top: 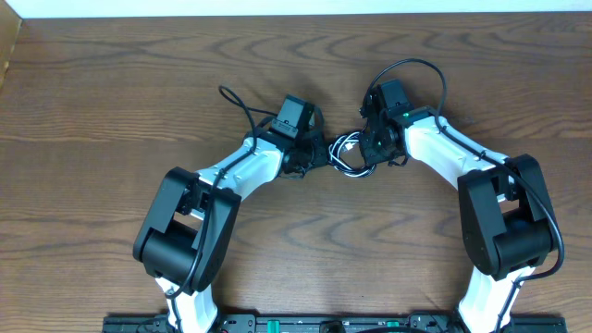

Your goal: Untangle cables

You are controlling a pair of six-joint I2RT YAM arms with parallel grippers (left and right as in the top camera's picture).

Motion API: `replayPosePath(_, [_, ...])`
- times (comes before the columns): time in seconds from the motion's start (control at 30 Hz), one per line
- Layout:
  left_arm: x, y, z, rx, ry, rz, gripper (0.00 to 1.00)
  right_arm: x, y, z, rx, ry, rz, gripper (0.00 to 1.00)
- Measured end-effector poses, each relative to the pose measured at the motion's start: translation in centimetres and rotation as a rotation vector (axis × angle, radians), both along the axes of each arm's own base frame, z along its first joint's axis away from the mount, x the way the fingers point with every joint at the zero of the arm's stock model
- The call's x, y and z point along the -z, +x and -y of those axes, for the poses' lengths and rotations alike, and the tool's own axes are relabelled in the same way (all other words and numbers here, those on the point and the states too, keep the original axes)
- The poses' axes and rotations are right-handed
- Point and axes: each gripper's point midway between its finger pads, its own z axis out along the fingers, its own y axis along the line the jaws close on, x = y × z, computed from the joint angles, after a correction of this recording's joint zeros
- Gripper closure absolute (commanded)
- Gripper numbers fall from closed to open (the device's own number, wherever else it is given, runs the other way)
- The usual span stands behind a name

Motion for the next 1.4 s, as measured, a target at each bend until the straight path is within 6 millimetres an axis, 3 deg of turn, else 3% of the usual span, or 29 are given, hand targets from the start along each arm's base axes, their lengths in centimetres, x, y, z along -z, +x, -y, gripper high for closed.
replayPosePath(0.13, [0.5, -1.1, -1.5, -0.011, 0.051, -0.084, 0.7, 0.0, -0.3, -0.5, -0.014, 0.026, -0.012, 0.95])
replayPosePath(0.27, [-0.8, -0.5, -2.5, -0.003, 0.083, -0.109, 0.67, 0.0, -0.4, -0.8, -0.019, 0.034, -0.016, 0.95])
replayPosePath(0.37, [-2.2, 0.8, -1.9, 0.019, 0.073, -0.059, 0.66, 0.0, -0.4, -0.8, -0.019, 0.036, -0.016, 0.95])
replayPosePath(0.63, [-2.5, 0.6, -0.7, 0.064, 0.072, -0.028, 0.64, 0.0, -0.4, -0.8, -0.02, 0.036, -0.016, 0.94])
replayPosePath(0.8, [-1.9, 0.7, -0.9, 0.058, 0.091, -0.032, 0.64, 0.0, -0.4, -0.8, -0.02, 0.036, -0.016, 0.94])
replayPosePath(0.97, [1.0, -0.1, -0.8, 0.071, 0.124, -0.093, 0.64, 0.0, -0.4, -0.8, -0.02, 0.036, -0.016, 0.94])
replayPosePath(1.17, [1.1, -0.3, -1.0, 0.076, 0.144, -0.099, 0.64, 0.0, -0.4, -0.8, -0.02, 0.035, -0.016, 0.94])
replayPosePath(1.2, [1.1, -0.4, -1.2, 0.079, 0.155, -0.105, 0.64, -0.1, -0.4, -0.8, -0.02, 0.035, -0.015, 0.93])
replayPosePath(1.4, [1.3, -1.3, -2.2, 0.094, 0.211, -0.137, 0.64, -0.2, -0.1, -1.0, -0.036, 0.04, 0.0, 0.62])
